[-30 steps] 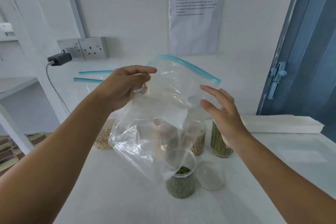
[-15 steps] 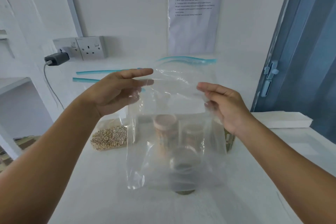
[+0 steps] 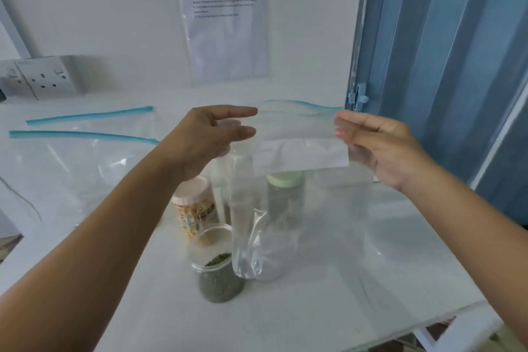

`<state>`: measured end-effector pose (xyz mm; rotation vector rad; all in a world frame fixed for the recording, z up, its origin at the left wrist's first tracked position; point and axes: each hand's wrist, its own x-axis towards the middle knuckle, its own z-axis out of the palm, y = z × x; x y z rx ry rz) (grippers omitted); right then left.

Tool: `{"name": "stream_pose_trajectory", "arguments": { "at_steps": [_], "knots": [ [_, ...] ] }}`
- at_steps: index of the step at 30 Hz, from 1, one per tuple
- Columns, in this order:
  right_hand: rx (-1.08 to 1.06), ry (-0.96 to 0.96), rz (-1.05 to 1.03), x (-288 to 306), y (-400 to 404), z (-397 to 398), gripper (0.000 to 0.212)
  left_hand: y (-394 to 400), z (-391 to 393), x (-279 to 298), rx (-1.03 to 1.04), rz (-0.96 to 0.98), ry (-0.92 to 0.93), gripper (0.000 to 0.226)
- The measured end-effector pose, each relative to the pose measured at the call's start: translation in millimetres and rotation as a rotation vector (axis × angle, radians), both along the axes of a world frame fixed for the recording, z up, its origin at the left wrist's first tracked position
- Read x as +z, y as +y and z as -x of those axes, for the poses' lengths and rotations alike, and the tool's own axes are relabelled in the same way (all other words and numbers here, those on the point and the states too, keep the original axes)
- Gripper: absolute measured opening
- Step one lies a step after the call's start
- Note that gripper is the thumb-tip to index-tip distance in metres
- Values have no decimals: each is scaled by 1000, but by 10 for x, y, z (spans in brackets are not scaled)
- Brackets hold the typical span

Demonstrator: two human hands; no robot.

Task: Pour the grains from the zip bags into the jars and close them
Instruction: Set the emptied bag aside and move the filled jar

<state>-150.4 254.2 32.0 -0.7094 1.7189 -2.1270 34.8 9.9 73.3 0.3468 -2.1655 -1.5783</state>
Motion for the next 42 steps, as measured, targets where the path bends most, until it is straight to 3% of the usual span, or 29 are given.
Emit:
{"name": "stream_pose_trajectory", "arguments": {
  "at_steps": [5, 11, 24, 29, 34, 42],
  "knots": [
    [19, 7, -51, 91, 776, 726, 37, 701, 760, -68, -21, -131, 4, 32],
    [61, -59, -266, -205, 1441, 1645, 33, 1348, 1626, -482, -7, -238, -39, 28],
    [84, -188, -573, -1057, 1581, 2672, 32, 1488, 2679, -1530, 95, -360, -224, 26],
    [51, -132, -725, -1429, 1513, 2668, 35, 1406, 2786, -1979, 90, -239, -333, 23],
    [-6, 48, -772, -1732, 1391, 2650, 40, 1299, 2841, -2402, 112, -88, -356, 17],
    [27, 251, -938, -2056, 1302, 2798, 47, 1220, 2915, -2691, 135, 227, -514, 16]
  ]
}}
